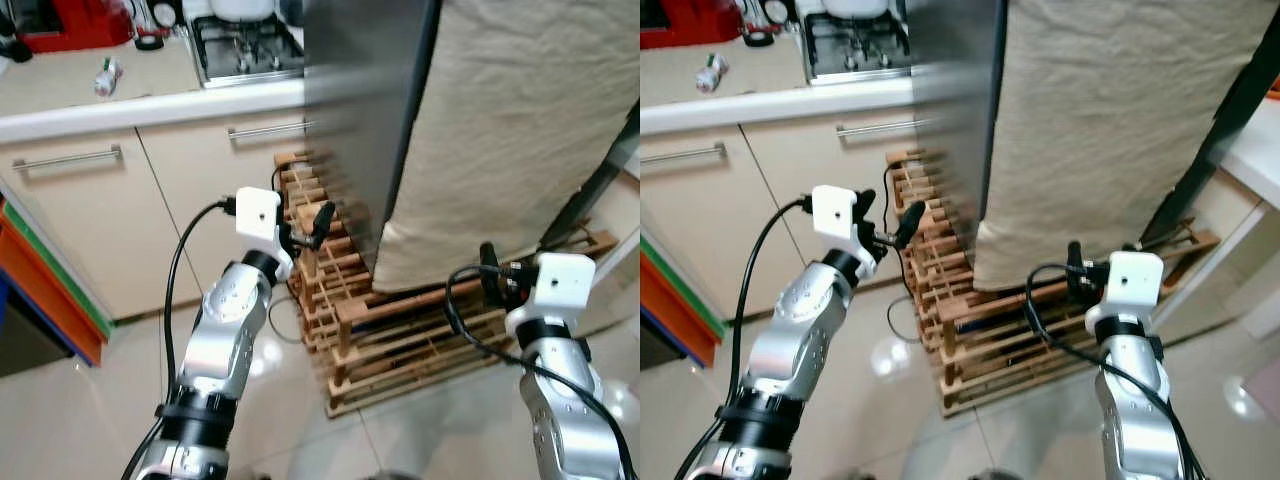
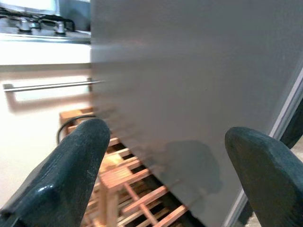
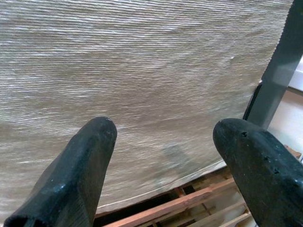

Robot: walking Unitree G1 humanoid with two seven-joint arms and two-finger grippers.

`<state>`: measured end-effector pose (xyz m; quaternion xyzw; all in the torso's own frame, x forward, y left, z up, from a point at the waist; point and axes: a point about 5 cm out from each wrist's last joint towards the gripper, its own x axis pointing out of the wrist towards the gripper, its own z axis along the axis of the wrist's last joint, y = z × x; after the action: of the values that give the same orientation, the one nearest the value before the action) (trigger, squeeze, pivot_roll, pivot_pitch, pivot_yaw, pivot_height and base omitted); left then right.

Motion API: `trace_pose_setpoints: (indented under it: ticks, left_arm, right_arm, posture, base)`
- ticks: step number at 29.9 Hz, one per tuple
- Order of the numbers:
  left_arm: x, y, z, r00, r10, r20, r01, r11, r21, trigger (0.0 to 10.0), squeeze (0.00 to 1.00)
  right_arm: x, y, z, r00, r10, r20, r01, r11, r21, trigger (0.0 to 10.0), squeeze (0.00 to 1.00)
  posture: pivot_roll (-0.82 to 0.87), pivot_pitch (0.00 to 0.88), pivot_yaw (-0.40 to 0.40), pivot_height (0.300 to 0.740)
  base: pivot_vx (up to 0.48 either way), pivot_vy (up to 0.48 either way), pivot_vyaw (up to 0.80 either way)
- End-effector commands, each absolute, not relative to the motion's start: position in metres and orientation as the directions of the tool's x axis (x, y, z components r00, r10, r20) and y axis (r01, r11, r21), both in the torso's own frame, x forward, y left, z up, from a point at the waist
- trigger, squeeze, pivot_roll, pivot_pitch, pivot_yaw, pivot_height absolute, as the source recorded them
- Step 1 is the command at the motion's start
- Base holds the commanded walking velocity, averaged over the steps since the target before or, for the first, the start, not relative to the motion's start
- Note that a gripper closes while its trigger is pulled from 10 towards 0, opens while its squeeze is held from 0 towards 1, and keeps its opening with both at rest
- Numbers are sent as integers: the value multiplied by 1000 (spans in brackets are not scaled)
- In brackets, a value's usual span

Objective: Restocking fridge

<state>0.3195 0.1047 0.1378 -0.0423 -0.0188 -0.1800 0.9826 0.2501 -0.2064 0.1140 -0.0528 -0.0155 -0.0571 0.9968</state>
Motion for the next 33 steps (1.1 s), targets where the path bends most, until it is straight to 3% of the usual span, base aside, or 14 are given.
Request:
trace_pose_setpoints:
  ticks: [1, 10, 19, 23, 26, 33]
  left_arm:
    - [324, 102, 146, 927, -366, 84, 372, 924, -84, 10000, 0]
    - [327, 93, 147, 883, -460, 89, 466, 883, -59, 10000, 0]
    - [329, 92, 148, 881, -464, 96, 472, 877, -95, 10000, 0]
    - [329, 90, 147, 878, -470, 90, 474, 879, -41, 10000, 0]
    - [329, 86, 146, 880, -470, 74, 470, 882, 19, 10000, 0]
    - [327, 82, 150, 851, -515, 107, 520, 854, -20, 10000, 0]
  right_arm:
    - [252, -208, 115, 993, -112, 43, 117, 986, -119, 10000, 0]
    - [250, -205, 114, 993, -108, 47, 112, 987, -112, 10000, 0]
    - [249, -204, 113, 993, -107, 47, 112, 987, -115, 10000, 0]
    - [249, -204, 112, 993, -107, 44, 112, 987, -115, 10000, 0]
    - [249, -204, 112, 993, -106, 41, 110, 987, -116, 10000, 0]
    - [248, -204, 113, 992, -111, 56, 117, 987, -114, 10000, 0]
  posture:
    - [-153, 0, 9, 732]
    - [-158, 0, 14, 732]
    - [-161, 0, 18, 732]
    - [-159, 0, 17, 732]
    - [-159, 0, 17, 732]
    - [-164, 0, 20, 732]
  base:
    - [0, 0, -531]
    - [0, 372, -537]
    - [0, 476, -555]
    - [0, 480, -556]
    - [0, 0, -554]
    - [37, -56, -552]
